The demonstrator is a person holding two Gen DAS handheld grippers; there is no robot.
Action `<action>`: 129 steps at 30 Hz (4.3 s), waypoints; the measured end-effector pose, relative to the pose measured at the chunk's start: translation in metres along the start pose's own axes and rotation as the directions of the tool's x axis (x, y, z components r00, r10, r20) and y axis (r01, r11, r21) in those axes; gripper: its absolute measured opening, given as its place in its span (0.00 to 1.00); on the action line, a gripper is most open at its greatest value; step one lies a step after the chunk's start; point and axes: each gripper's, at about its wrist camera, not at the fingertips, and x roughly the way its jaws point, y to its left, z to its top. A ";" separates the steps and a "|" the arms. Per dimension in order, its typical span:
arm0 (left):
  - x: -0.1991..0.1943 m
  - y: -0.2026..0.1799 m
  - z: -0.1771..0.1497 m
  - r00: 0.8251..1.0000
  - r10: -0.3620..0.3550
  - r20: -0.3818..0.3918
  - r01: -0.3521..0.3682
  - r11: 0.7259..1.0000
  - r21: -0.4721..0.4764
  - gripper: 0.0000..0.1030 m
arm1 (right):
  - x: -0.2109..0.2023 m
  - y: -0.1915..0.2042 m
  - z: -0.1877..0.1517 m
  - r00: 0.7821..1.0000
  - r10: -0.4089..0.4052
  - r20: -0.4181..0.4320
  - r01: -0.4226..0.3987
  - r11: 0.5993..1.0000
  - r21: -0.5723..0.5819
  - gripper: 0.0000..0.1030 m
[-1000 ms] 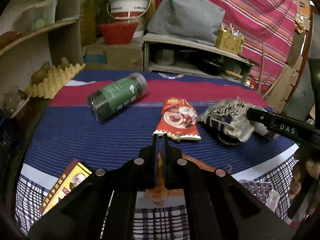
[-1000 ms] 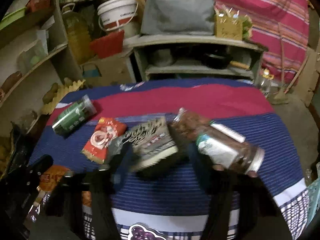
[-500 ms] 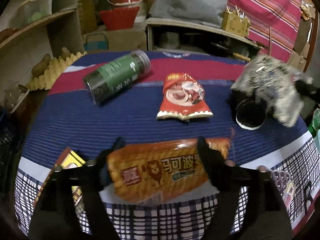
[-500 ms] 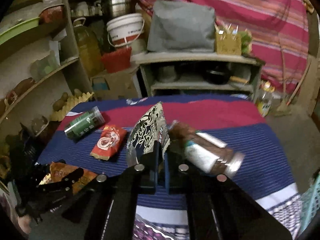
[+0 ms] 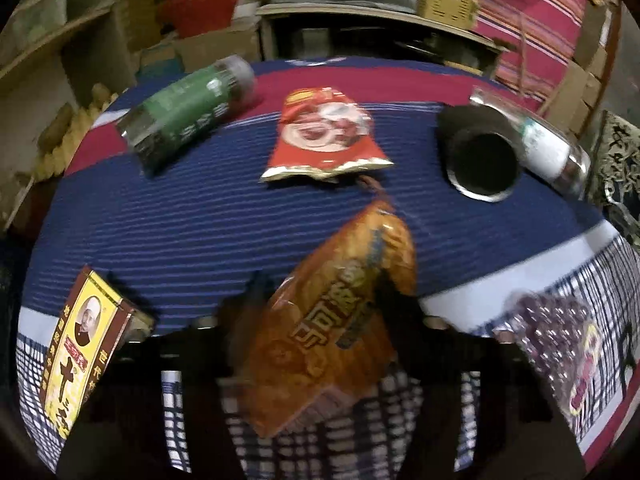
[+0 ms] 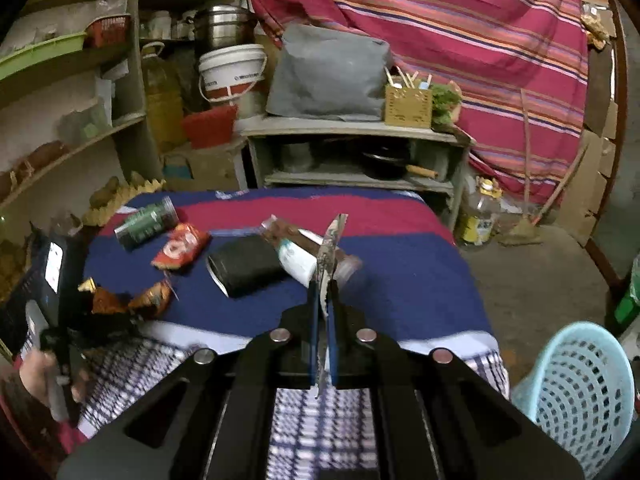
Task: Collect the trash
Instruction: 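Carry the orange bag and black-and-white packet toward the light blue basket, then open both tools to drop the orange bag and packet into the basket, then move the left tool back to the table and grasp the red snack bag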
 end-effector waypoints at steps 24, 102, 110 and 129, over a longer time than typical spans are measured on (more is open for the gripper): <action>-0.112 -0.165 0.014 0.946 -0.190 0.263 0.146 0.973 0.178 0.14 | -0.108 -0.122 -0.058 0.988 -0.118 0.101 0.097 0.976 0.196 0.04; -0.123 -0.053 0.014 0.933 0.072 0.354 -0.099 0.993 0.058 0.95 | -0.094 -0.136 -0.057 0.958 -0.274 0.090 0.244 0.936 0.252 0.79; -0.104 0.006 0.017 0.939 0.138 0.315 -0.140 0.990 -0.017 0.95 | -0.056 -0.063 -0.034 0.983 -0.168 0.075 0.155 0.976 0.153 0.79; 0.023 -0.001 0.070 0.986 0.092 0.139 -0.097 0.995 0.030 0.95 | 0.040 0.014 0.005 0.994 -0.112 -0.013 0.113 0.990 0.087 0.80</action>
